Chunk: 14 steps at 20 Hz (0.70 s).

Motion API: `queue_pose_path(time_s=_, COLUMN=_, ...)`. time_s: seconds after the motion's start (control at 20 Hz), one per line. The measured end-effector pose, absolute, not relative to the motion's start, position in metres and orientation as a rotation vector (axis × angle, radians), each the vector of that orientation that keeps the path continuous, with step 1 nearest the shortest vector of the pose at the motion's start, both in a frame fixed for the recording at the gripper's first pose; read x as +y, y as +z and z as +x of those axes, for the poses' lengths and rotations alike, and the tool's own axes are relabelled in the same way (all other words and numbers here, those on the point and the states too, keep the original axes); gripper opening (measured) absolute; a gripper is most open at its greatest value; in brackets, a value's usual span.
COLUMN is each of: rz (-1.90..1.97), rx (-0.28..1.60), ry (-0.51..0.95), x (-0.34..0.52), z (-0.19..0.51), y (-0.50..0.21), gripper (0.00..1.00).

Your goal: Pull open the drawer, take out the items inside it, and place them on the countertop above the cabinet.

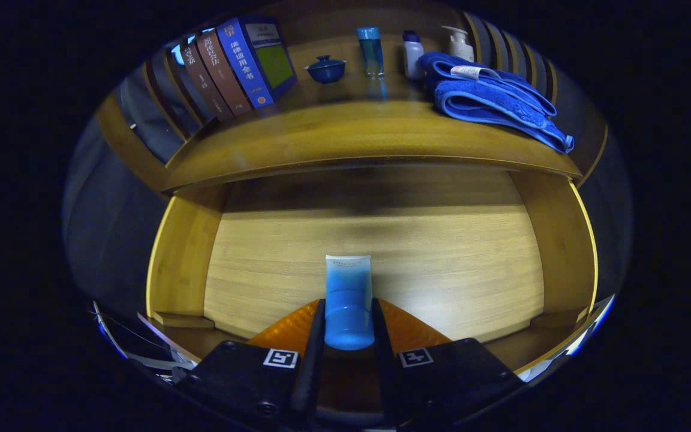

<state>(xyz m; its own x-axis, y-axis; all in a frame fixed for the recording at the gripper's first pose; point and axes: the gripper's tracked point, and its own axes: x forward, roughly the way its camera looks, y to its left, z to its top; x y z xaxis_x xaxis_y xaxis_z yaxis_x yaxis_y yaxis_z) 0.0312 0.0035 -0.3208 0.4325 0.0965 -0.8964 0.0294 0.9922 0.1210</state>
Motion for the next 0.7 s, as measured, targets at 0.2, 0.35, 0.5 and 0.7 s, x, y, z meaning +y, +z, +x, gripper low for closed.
queue_pose_path(time_s=0.2, rz=0.135, rx=1.027, ry=0.054, x=0.005, z=0.027, y=-0.285, gripper=0.46)
queue_pose_path(time_s=0.35, rz=0.132, rx=0.934, ry=0.064, x=0.004, z=0.029, y=-0.247, gripper=0.46)
queue_pose_path(time_s=0.5, rz=0.132, rx=0.837, ry=0.068, x=0.005, z=0.046, y=-0.210, gripper=0.46)
queue_pose_path(time_s=0.7, rz=0.135, rx=0.729, ry=0.045, x=0.000, z=0.098, y=-0.177, gripper=0.46)
